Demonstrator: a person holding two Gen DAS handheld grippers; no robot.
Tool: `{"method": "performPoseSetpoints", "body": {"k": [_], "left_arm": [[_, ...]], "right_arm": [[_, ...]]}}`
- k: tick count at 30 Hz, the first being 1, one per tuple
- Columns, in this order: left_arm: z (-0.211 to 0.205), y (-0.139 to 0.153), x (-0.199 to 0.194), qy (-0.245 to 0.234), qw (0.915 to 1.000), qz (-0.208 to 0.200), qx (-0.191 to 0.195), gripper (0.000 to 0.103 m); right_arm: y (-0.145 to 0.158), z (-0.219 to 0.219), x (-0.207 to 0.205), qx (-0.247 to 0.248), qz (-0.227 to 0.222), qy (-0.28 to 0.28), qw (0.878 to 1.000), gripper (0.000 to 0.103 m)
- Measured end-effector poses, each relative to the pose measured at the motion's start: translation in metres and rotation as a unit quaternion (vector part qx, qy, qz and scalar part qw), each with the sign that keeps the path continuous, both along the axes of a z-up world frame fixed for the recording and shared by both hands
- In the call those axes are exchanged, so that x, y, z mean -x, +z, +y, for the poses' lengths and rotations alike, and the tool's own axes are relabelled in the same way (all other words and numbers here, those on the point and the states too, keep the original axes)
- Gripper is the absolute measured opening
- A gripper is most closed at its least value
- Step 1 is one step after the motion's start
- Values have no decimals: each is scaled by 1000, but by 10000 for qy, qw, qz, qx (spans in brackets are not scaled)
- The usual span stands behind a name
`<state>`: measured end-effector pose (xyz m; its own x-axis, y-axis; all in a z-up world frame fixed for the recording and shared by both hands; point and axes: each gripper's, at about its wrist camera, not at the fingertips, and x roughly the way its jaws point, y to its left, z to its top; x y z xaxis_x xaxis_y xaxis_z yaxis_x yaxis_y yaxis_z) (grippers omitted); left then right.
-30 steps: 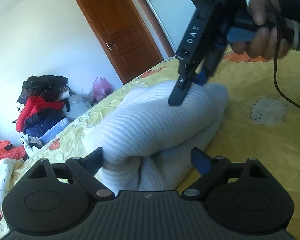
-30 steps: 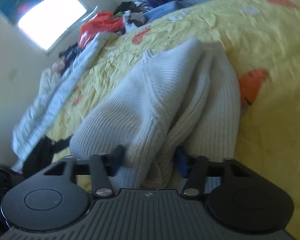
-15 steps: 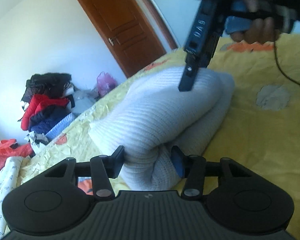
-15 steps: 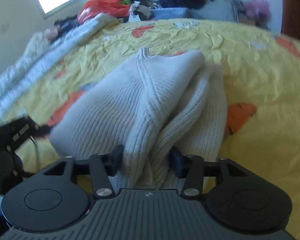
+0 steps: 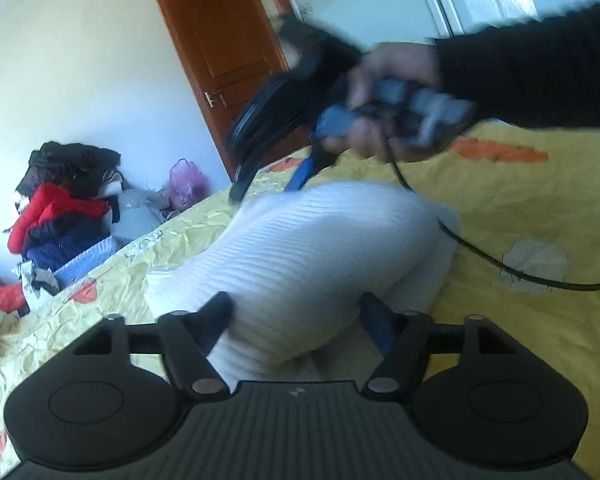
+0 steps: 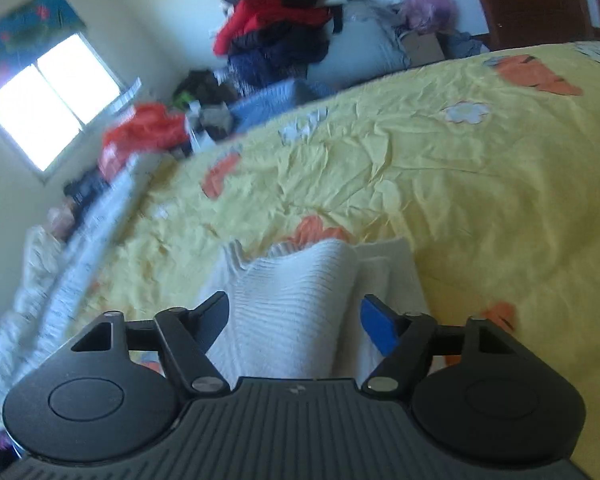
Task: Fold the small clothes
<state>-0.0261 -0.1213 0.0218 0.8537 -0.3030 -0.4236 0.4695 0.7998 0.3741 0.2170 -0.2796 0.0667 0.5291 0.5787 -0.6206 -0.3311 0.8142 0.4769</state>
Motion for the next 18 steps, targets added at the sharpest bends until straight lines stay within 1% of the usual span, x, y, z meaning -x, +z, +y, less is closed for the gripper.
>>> {"method": "performPoseSetpoints", "body": {"k": [2, 3, 4, 7, 9, 12, 13, 14, 15, 16, 17, 18], "left_arm": [[-3, -4, -1, 13, 10000, 0, -8, 73], [-3, -5, -2, 32, 10000, 15, 53, 73], [-3, -5, -2, 49, 9999, 35, 126, 73], [3, -3, 1, 56, 9998, -22, 204, 73], [12, 0, 1, 100, 9992, -49, 394, 73], [33, 9, 2, 315, 9956, 180, 867, 77], [44, 12, -1, 427, 9926, 304, 1091, 80], [56, 13, -6, 562, 9874, 494, 1395, 84], [68, 14, -12, 667, 9806, 719, 1699, 87], [82, 13, -21, 736, 9686, 1056, 2128, 90], [93, 11, -29, 759, 9552, 1364, 2516, 90], [103, 8, -38, 771, 9381, 1705, 2914, 90]], "right_arm": [[-17, 24, -12, 889, 15, 196, 9958, 45], [-31, 34, -16, 1356, -109, 316, 9902, 45], [-36, 36, -14, 1376, -318, 374, 9893, 47], [-39, 28, -15, 1165, -233, 287, 9925, 48], [-39, 25, -11, 1051, -247, 237, 9939, 49], [-31, 8, 1, 647, -233, 34, 9976, 57], [-26, 0, 9, 470, -266, -68, 9985, 65], [-21, -10, 18, 286, -342, -182, 9988, 78], [-20, -16, 21, 137, -402, -302, 9986, 85], [-19, -27, 27, -60, -453, -438, 9980, 93], [-20, -40, 31, -264, -436, -566, 9971, 93], [-24, -53, 32, -468, -269, -668, 9963, 93]]}}
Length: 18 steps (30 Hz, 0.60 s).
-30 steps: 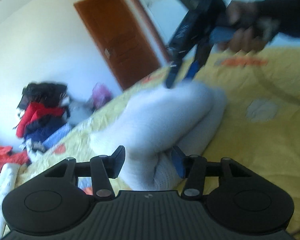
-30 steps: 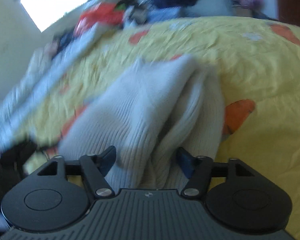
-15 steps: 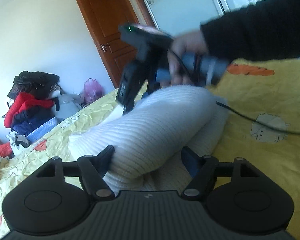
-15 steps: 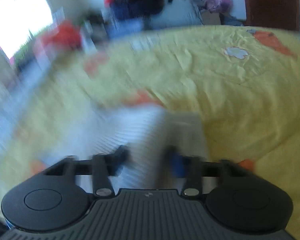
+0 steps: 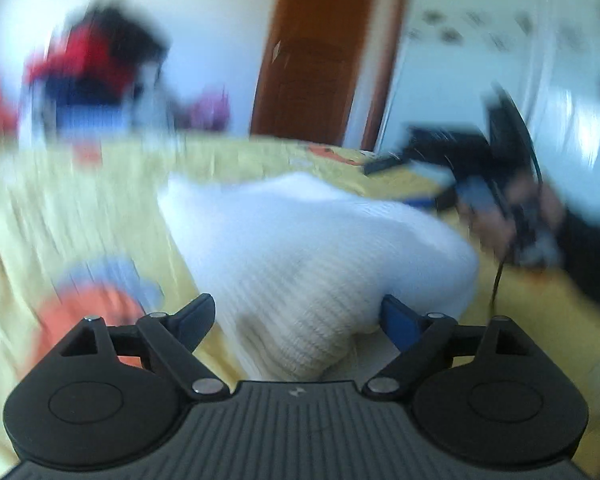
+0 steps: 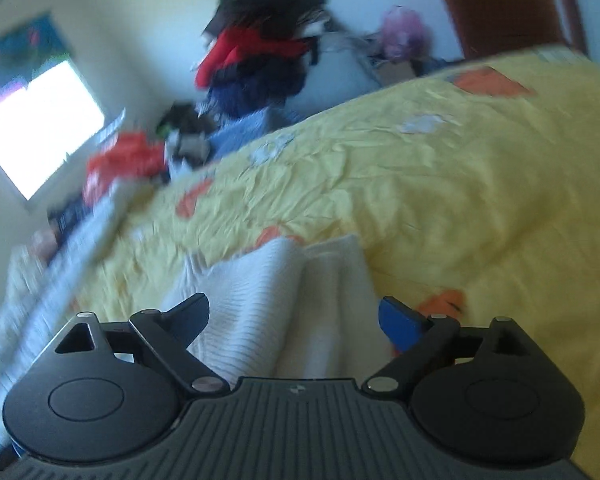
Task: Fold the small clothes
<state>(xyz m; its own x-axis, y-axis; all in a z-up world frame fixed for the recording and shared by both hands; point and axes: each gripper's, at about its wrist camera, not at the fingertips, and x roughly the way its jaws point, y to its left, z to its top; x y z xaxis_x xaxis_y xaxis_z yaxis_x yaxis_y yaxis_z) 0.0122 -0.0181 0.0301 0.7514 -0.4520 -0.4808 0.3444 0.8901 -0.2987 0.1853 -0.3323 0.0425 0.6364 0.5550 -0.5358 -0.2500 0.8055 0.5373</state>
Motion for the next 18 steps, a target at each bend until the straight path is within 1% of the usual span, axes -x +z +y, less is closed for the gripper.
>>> {"method": "performPoseSetpoints", "body": {"k": [1, 2, 3, 4, 6, 7, 8, 9, 11, 12, 13, 15, 18], "left_arm": [[7, -2, -8, -6, 9991, 242, 350, 90], [12, -5, -14, -23, 9966, 446, 693, 90], [15, -5, -17, -12, 9941, 570, 925, 90], [18, -4, -20, 27, 9909, 669, 1166, 90], [26, -5, -25, 63, 9836, 843, 1594, 90], [34, -7, -27, 67, 9780, 958, 1851, 90], [44, -10, -31, 65, 9697, 1094, 2183, 90], [52, -13, -34, 77, 9608, 1175, 2508, 90], [71, -19, -39, 121, 9407, 1263, 3147, 90], [77, -21, -42, 197, 9338, 1287, 3333, 90], [82, -23, -47, 304, 9305, 1321, 3404, 90], [83, -30, -62, 522, 9299, 1499, 3317, 90], [75, -47, -85, 626, 9196, 1942, 3357, 90]], "right_arm": [[-6, -10, -2, -173, 230, -40, 9996, 89], [-14, -19, -4, -333, 520, -56, 9981, 80], [-20, -24, -5, -399, 710, -47, 9967, 77], [-26, -27, -5, -439, 848, -1, 9954, 74], [-35, -29, -3, -558, 1046, 185, 9928, 74], [-38, -27, -1, -635, 1125, 257, 9913, 75], [-42, -26, -1, -701, 1194, 302, 9899, 76], [-46, -25, -2, -761, 1267, 347, 9884, 77], [-52, -21, -4, -840, 1370, 365, 9863, 84], [-52, -19, -3, -894, 1364, 403, 9858, 86], [-52, -17, -3, -950, 1387, 453, 9847, 87], [-54, -13, -7, -1181, 1518, 586, 9796, 88], [-59, -14, -11, -1551, 1626, 643, 9723, 97]]}}
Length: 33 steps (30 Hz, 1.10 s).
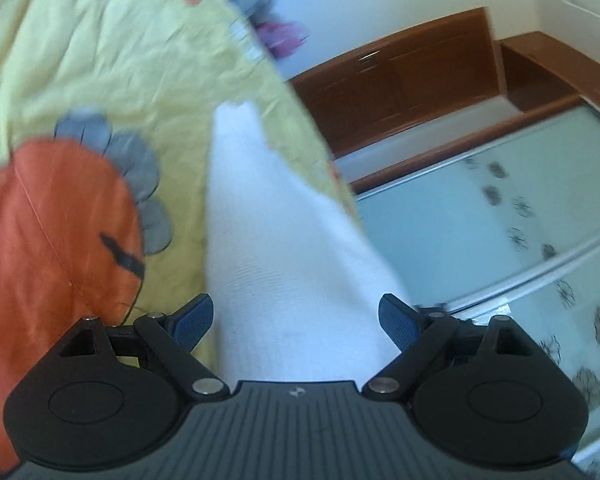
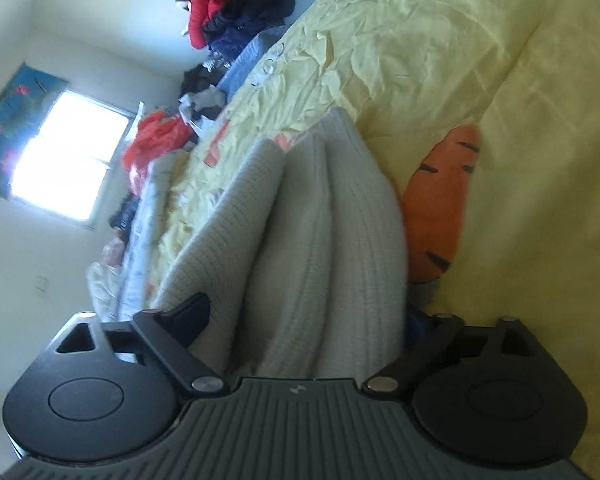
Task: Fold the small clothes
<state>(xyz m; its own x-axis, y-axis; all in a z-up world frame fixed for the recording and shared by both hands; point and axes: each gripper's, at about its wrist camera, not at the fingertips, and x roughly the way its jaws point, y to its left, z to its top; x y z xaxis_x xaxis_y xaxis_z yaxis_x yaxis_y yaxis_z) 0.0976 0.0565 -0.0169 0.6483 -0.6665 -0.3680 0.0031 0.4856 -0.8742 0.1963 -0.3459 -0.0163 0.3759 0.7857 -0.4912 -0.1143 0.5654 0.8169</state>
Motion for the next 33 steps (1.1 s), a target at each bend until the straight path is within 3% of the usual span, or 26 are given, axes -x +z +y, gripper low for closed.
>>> {"method": "performPoseSetpoints", "body": {"k": [2, 8, 10, 13, 14, 18, 21, 23, 24, 26, 29, 33], "left_arm": [[-10, -2, -8, -23, 9999, -57, -149, 89], [-21, -1, -22, -86, 9996, -1, -274, 90], [-19, -2, -22, -115, 9996, -42, -244, 90], [-18, -4, -22, -80, 9996, -16, -272, 91], [-20, -4, -23, -62, 9995, 6, -297, 91], [-30, 0, -33, -51, 9983, 9, -587, 93], [-46, 5, -37, -54, 9935, -123, -1129, 91], [-50, 8, -34, 19, 9904, -132, -1379, 77], [-50, 10, -31, 68, 9895, -160, -1435, 73], [-50, 16, -22, 124, 9867, -305, -1594, 59], [-50, 34, -13, 117, 9816, -444, -1853, 52], [-33, 64, -9, 264, 9762, -723, -2029, 52]], "right_arm": [[-1, -1, -1, -157, 69, -70, 9998, 103], [-1, -5, -1, -112, 161, -134, 9997, 101], [-2, -15, 0, -204, 256, -413, 9986, 101], [-10, -28, -1, -951, 524, -644, 9920, 103], [-10, -26, -1, -945, 532, -598, 9923, 103], [7, 10, 1, 213, -67, 37, 9997, 102], [21, 45, 10, 1338, -876, 532, 9857, 99], [26, 59, 18, 1793, -1108, 628, 9755, 91], [27, 59, 20, 1805, -1169, 641, 9745, 87], [31, 50, 25, 1593, -1166, 513, 9790, 67], [39, 47, 31, 1456, -1293, 421, 9799, 58], [56, 57, 34, 1199, -1411, 492, 9815, 55]]}}
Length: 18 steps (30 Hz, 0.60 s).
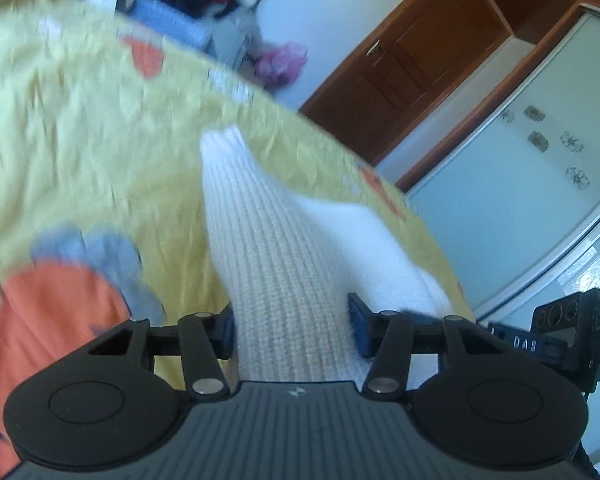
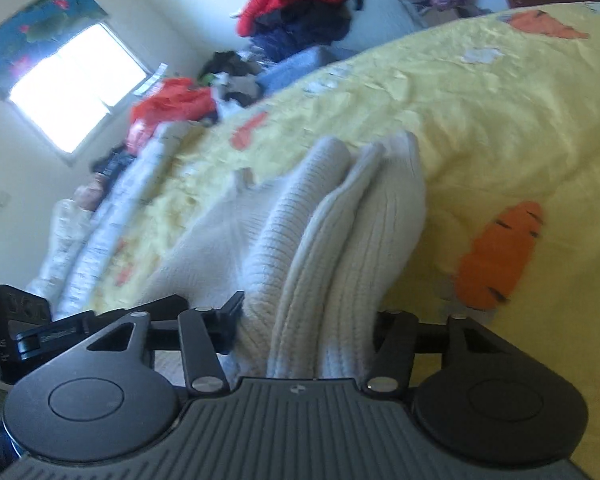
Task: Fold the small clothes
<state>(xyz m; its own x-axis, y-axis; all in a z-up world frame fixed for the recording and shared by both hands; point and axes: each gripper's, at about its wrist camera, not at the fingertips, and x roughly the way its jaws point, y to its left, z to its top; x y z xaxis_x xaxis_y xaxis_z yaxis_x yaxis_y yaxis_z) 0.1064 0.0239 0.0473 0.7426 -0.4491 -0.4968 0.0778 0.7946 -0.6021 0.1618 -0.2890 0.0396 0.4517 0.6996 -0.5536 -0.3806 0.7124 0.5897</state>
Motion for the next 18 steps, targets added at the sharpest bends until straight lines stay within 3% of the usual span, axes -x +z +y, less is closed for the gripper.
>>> {"method": "performPoseSetpoints", "body": {"k": [4, 6, 8, 10, 12, 13, 15, 16, 17, 18], "left_arm": [[30, 18, -23, 332, 9992, -49, -208, 52], [39, 10, -37, 439, 9981, 89, -434, 52], [47, -11, -49, 574, 9960, 483, -481, 55], [59, -30, -52, 704, 9957, 604, -77, 62], [68, -41, -50, 753, 9944, 682, 288, 73], [71, -47, -49, 765, 9930, 763, 480, 78], [75, -51, -45, 734, 9930, 692, 608, 78], [73, -50, -45, 717, 9936, 696, 527, 78], [70, -46, -44, 735, 9940, 696, 421, 64], [66, -39, -41, 729, 9946, 644, 349, 62]], "right_arm": [[9, 27, -20, -294, 7, 185, 9994, 54], [5, 45, -39, -298, 49, 126, 9995, 53], [-4, 64, -58, -177, 196, 106, 9996, 53], [-22, 77, -74, -30, 478, 10, 9989, 56], [-32, 80, -76, -108, 619, 19, 9980, 67], [-35, 79, -76, -122, 721, -24, 9973, 79], [-40, 78, -71, -145, 776, 17, 9969, 86], [-40, 78, -66, -151, 712, 35, 9973, 83], [-41, 78, -62, -163, 648, 67, 9977, 74], [-40, 80, -60, -132, 620, 93, 9979, 72]]}}
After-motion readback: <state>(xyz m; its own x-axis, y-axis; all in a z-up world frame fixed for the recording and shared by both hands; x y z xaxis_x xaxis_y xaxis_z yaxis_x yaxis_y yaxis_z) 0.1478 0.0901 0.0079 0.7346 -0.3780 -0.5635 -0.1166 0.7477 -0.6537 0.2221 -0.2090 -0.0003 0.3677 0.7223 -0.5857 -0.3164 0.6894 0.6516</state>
